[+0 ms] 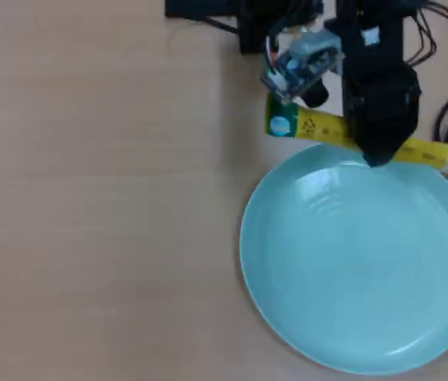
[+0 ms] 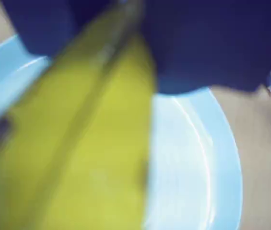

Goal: Pick up the yellow coffee stick, then put it in the green bowl

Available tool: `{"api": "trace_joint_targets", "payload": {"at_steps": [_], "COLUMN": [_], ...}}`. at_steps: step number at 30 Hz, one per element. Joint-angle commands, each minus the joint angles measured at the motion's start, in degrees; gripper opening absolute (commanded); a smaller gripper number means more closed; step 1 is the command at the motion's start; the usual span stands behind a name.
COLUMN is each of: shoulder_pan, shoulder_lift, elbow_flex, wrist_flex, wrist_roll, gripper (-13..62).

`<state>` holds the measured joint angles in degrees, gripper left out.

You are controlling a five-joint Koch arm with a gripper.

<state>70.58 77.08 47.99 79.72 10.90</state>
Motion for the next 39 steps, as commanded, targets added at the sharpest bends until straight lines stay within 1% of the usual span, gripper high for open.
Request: {"api": "trace_joint_targets", "payload": {"at_steps": [1,11,19,29,39], "shoulder_pan": [-1.41,-2.55,-2.46,-2.20,-2.46], "shoulder_lift": [-0.62,-4.92,-4.39,-4.31,-6.06], "elbow_flex": [-5.10,-4.04,9.58,19.51,21.71], "wrist_flex": [-7.03,-15.21,-26.28,-35.33,-45.53], "wrist_roll": [0.79,1.67,1.76,1.76,1.41], "gripper": [-7.3,-7.2,-7.2,-7.2,-7.1]}}
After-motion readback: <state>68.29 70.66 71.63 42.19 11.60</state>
